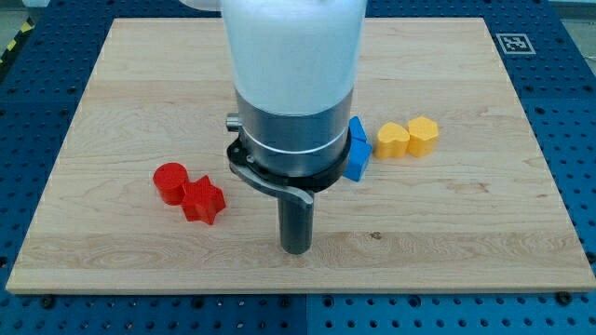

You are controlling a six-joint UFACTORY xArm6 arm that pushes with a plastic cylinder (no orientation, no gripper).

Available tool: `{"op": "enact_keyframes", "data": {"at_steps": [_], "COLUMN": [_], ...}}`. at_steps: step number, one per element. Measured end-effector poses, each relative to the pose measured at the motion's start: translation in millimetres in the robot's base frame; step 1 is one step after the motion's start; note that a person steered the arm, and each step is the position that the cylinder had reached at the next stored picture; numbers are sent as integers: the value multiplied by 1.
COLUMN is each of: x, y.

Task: Separate the blue triangle from blue cube

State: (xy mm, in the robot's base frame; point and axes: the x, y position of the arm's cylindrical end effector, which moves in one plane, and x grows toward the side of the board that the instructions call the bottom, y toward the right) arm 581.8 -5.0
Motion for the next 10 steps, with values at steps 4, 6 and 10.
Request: {"op": "enact_keyframes", "data": {"at_steps": [4, 6, 10], "x": [-34, -77, -127], "y": [89, 106, 131]}}
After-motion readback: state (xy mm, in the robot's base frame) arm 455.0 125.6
